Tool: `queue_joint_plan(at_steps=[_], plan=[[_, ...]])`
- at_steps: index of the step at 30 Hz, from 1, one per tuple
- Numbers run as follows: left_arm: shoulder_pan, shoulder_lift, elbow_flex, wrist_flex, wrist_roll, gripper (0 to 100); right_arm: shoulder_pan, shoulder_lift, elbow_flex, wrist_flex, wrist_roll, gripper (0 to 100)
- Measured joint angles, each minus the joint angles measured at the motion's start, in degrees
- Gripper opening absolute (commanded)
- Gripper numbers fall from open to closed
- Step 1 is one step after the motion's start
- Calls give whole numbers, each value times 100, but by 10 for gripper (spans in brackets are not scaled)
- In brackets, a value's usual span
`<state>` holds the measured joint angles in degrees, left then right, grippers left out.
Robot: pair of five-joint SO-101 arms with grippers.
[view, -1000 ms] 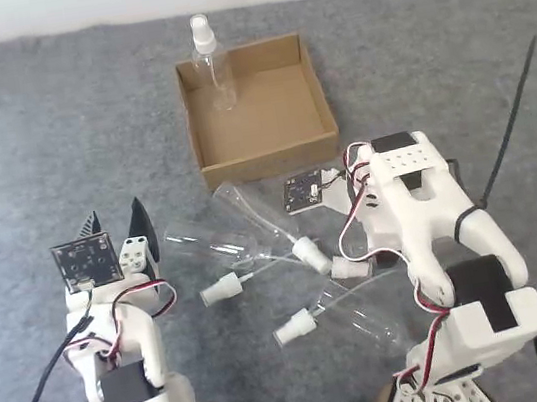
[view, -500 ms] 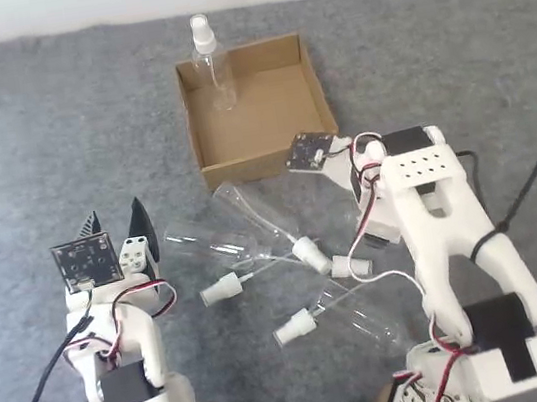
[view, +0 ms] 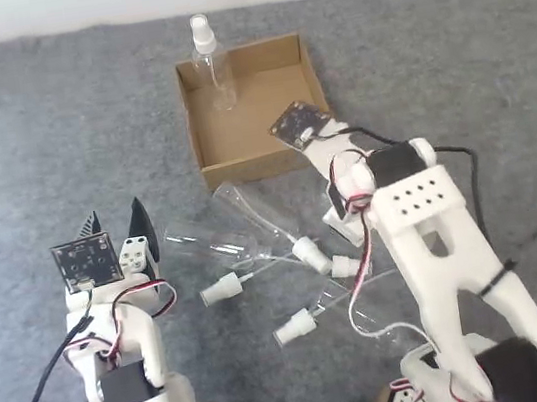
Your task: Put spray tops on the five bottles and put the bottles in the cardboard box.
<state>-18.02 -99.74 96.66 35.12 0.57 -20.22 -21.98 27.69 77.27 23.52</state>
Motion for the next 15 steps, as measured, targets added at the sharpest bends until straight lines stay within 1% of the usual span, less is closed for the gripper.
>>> queue_joint_plan(at_steps=[8,11,15], plan=[[0,0,0,0,0,188,9,-598,0,-44,-1407,74],[0,0,0,0,0,188,9,-695,0,-44,-1732,74],[0,0,0,0,0,188,9,-844,0,-44,-1925,74]])
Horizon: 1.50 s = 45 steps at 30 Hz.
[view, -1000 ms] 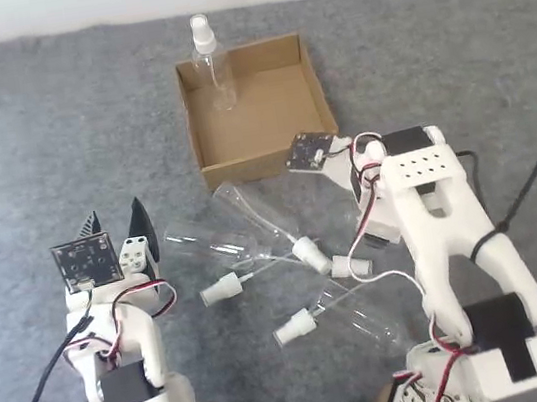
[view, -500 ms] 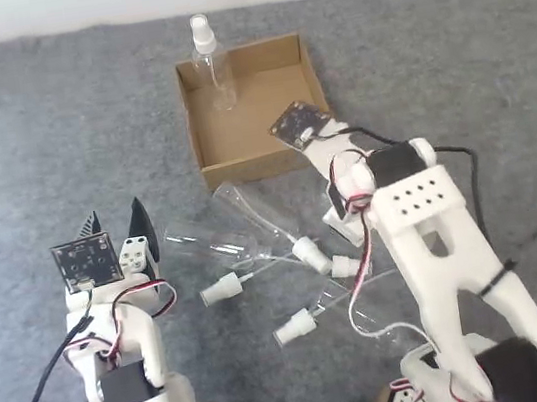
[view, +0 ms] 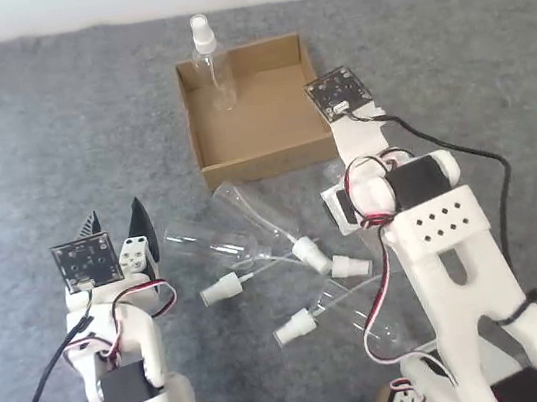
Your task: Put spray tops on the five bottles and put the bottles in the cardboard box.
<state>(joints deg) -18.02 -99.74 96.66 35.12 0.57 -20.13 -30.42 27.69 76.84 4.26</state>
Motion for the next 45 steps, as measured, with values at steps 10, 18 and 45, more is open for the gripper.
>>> queue_joint_plan(at_steps=[10,18,45], plan=[[0,0,0,0,0,188,0,-1108,888,-308,-9,74],[0,0,0,0,0,188,0,-3007,2374,-1292,-44,70],[0,0,0,0,0,188,510,-6497,5934,-4633,-53,69]])
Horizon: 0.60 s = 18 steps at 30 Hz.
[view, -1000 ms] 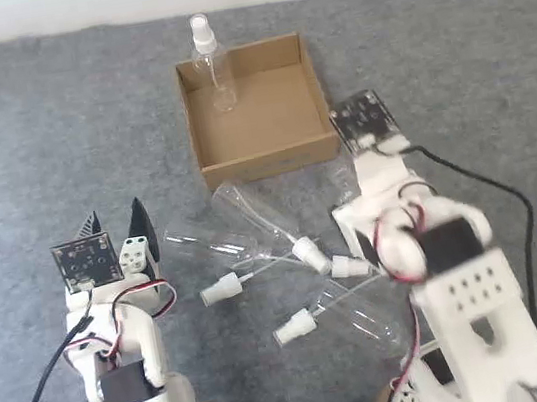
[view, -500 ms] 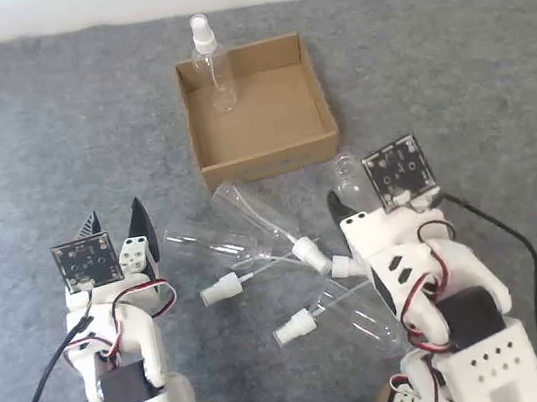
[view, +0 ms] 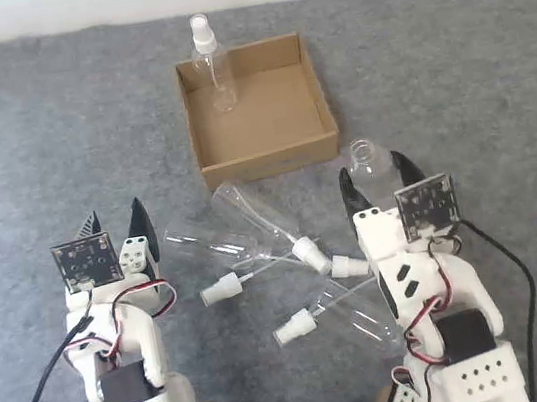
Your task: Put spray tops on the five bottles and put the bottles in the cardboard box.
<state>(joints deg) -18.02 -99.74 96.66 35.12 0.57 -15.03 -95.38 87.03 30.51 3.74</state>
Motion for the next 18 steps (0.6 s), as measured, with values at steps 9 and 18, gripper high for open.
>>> queue_joint_plan(at_steps=[9,18], plan=[[149,0,0,0,0,188,9,-730,695,-448,0,69],[237,0,0,0,0,188,378,-730,818,-897,-9,69]])
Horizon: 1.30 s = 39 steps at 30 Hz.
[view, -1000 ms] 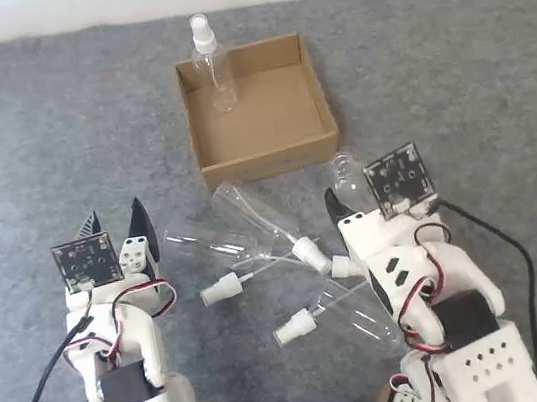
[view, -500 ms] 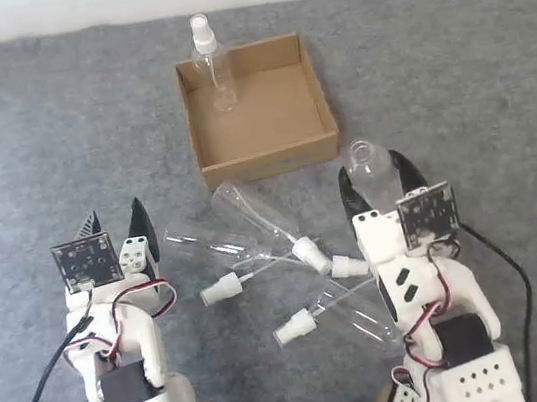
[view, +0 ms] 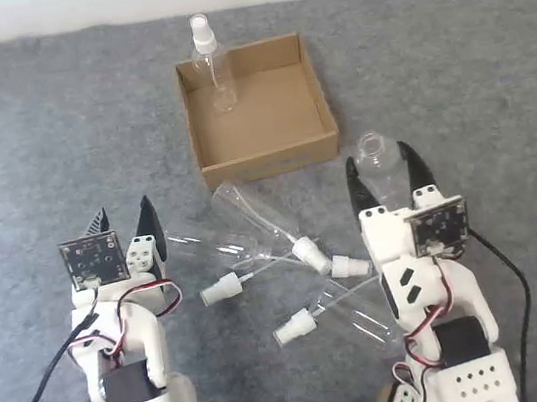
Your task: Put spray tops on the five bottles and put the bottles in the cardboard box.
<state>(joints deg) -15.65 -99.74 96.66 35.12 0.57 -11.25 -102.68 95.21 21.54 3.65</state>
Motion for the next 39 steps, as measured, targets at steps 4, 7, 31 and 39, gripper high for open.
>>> queue_joint_plan(at_steps=[4,7,31,39], plan=[[0,0,-18,9,0,188,141,0,0,0,0,69],[0,0,-255,202,0,191,141,0,0,0,-18,69],[774,-35,-1916,3341,-1468,190,132,0,0,0,-229,69],[791,1336,-2110,3367,-1802,190,132,0,0,0,-229,69]])
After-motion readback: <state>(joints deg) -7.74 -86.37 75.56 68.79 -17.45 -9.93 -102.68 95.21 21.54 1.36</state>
